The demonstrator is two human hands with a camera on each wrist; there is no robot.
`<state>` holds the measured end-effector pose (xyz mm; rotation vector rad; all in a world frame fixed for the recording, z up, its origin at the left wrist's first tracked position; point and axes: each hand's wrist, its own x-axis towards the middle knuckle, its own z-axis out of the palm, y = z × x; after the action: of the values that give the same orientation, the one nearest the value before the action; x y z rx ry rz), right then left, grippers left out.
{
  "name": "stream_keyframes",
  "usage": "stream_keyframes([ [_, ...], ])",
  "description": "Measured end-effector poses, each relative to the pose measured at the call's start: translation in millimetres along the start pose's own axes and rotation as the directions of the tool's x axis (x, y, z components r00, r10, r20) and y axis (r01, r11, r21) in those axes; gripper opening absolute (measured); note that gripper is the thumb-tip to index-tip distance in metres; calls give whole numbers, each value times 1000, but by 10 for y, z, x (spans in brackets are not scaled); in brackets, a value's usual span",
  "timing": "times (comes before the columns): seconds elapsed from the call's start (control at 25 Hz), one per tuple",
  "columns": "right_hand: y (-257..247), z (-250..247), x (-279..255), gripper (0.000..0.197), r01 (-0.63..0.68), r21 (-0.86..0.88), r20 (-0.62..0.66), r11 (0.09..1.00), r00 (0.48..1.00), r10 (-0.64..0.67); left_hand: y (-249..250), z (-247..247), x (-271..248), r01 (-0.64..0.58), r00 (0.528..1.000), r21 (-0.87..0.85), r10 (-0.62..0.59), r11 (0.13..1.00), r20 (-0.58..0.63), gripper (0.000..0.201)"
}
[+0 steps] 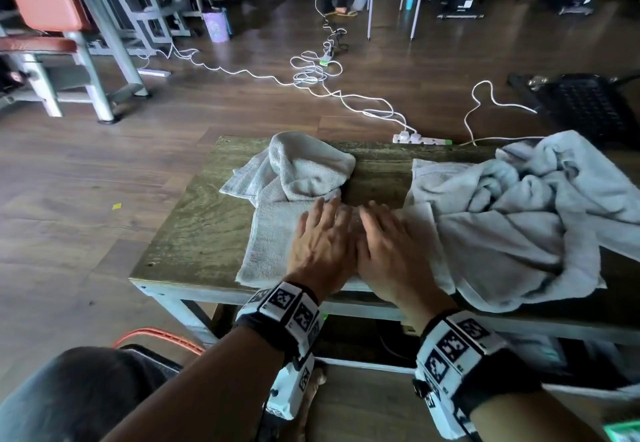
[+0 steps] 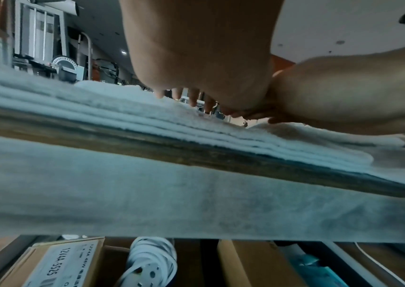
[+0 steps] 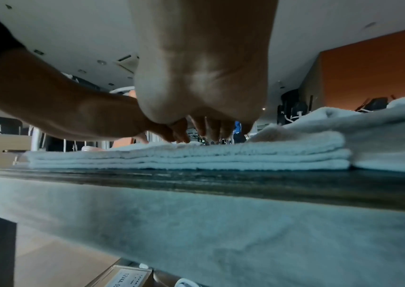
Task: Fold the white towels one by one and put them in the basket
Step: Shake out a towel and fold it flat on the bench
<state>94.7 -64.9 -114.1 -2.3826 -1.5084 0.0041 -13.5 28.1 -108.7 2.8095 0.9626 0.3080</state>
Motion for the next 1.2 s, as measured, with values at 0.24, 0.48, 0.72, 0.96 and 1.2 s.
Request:
stream_keyframes([
  [0.24,93,173,23,71,-29,-90,79,996,996,36,-159,168,3,-19,998,9,19,1000,66,57],
  [0.48,221,48,-19,90,-126,-138,65,982,989,136,-228,119,-51,73,995,-31,-71,997,62,63],
  [0.72,285,-9,-79,90,-167,-173,48,971,983,177,-409,42,-205,180,983,-61,-176,982,60,64],
  [0.96,344,-27,-115,89,-207,-161,50,965,975,217,-537,37,-267,217,975,-65,-213,974,61,67],
  [1.2,384,-45,-141,89,-217,-135,57,967,972,226,-623,-1,-308,309,948,-54,-303,950,96,71],
])
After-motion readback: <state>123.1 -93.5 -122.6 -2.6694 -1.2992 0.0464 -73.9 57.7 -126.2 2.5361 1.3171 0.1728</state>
